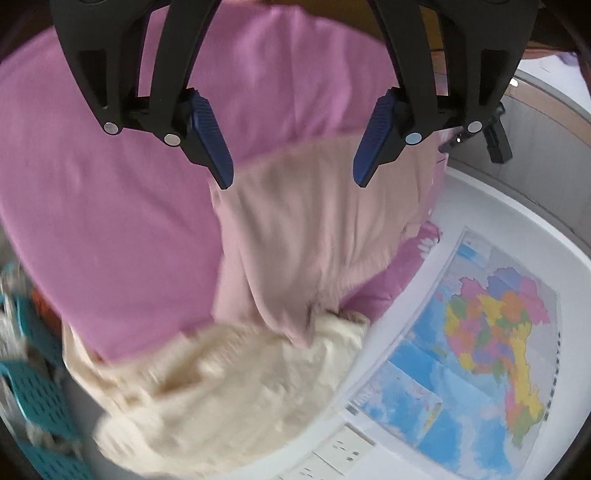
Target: Fold large clothes
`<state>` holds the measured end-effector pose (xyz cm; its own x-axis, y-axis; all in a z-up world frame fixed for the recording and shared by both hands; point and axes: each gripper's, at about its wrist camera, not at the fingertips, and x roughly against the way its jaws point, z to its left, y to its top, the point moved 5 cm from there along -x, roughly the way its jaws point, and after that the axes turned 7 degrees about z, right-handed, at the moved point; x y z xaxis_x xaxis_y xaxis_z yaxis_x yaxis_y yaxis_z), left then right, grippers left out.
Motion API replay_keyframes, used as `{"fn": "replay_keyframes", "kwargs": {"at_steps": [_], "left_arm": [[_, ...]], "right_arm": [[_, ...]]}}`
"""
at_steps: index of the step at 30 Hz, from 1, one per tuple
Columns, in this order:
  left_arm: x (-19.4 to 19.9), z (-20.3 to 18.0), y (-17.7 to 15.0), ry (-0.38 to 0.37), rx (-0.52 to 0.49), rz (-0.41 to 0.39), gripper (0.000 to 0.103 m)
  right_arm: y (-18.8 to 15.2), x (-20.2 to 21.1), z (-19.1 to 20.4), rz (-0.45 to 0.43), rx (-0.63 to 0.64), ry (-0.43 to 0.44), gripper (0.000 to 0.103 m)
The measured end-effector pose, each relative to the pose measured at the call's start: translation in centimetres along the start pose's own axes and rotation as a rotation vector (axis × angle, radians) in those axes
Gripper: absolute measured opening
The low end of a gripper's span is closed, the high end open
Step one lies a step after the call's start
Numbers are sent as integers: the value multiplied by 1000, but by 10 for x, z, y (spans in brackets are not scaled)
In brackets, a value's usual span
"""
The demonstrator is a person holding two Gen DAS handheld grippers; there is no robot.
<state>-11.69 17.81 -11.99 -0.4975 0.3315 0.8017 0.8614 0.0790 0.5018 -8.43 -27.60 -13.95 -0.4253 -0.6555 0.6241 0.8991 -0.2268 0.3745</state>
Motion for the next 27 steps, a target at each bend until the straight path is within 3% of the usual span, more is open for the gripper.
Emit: {"fn": "replay_keyframes", "kwargs": {"at_steps": [3,6,9,12,16,19,27], "left_arm": [[-6,-19,-27,-106,4,60,65],[-20,-31,-41,-137,6,110,65],[-38,-38,-44,-214,55,138,67],[-44,-39,-35,-266,108,91,81],[-53,-39,-21,-274,159,60,87],[-57,-35,-9,-332,230,34,97],[-72,-28,21,-305,334,-37,97]], "right_arm": [[-20,-12,-2,58,-31,56,69],[-23,-28,1,72,-54,104,69],[-20,-40,3,73,-52,110,68],[-16,-49,7,56,-42,80,70],[-8,-61,12,21,-55,74,71],[-1,-70,19,1,-39,42,79],[18,-85,20,-70,-78,20,81]]}}
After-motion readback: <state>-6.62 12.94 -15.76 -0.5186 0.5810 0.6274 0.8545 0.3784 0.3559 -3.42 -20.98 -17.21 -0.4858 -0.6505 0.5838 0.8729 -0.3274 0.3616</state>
